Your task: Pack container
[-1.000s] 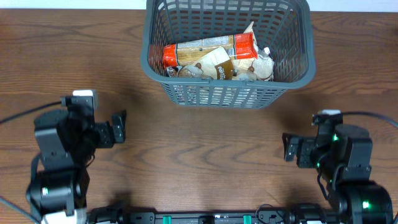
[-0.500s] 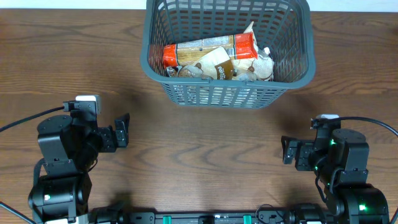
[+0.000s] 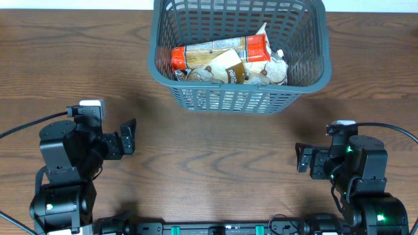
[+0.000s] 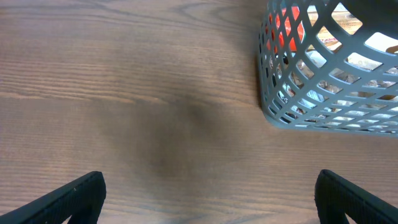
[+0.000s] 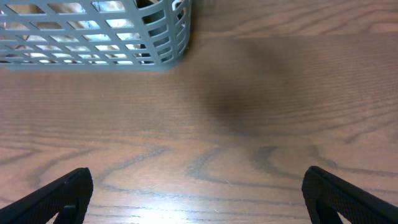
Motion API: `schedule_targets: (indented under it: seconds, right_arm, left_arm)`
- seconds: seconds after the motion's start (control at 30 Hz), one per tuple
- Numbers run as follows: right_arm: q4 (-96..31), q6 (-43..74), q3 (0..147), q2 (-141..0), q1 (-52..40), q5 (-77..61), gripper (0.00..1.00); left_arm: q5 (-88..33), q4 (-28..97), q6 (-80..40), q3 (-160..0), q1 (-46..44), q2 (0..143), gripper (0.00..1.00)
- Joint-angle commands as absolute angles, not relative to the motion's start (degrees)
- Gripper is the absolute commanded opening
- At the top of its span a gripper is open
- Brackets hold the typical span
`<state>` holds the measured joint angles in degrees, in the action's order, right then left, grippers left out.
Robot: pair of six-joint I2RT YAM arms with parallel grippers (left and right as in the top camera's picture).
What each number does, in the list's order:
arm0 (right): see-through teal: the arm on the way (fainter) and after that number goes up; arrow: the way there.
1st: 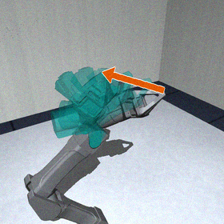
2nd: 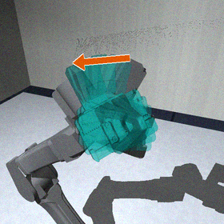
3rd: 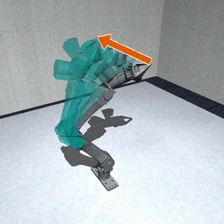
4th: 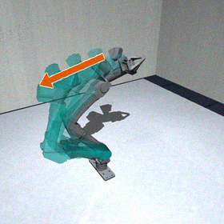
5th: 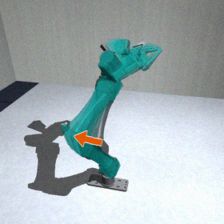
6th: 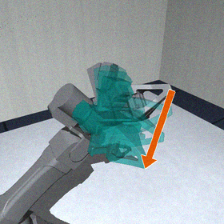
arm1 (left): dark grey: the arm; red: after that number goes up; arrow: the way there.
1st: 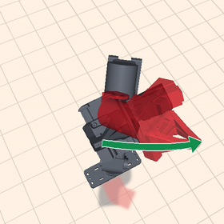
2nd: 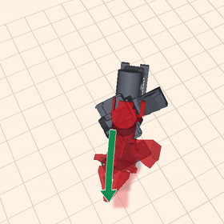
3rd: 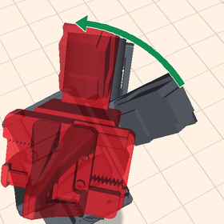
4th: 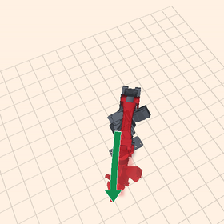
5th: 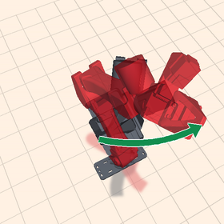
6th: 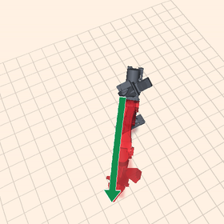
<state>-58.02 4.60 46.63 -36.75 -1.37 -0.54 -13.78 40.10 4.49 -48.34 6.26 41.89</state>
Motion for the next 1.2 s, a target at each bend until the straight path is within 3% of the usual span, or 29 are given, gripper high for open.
schedule_targets:
  seconds: [0.0,0.4,0.63,0.9,1.17]
  right_arm:
    - [-58.06,5.54,46.11,-36.86,-1.96,-0.21,0.99]
    - [-55.83,5.19,44.77,-27.51,-1.48,1.28,0.99]
    - [-37.23,5.08,29.74,-11.97,-1.72,-0.51,0.99]
    - [-14.72,3.64,13.93,-4.69,-4.36,-1.93,0.99]
    - [-11.03,-1.39,8.88,-2.33,-6.39,-0.32,0.99]
  left_arm:
    - [-14.55,40.21,4.19,-48.05,6.07,41.85,0.98]
    - [-14.55,40.21,4.19,-48.05,6.07,41.85,0.99]
    - [-14.55,40.21,4.19,-48.05,6.09,41.85,0.99]
    - [-14.55,40.21,4.19,-48.05,6.07,41.85,0.99]
    - [-14.55,40.21,4.19,-48.05,6.07,41.85,0.99]
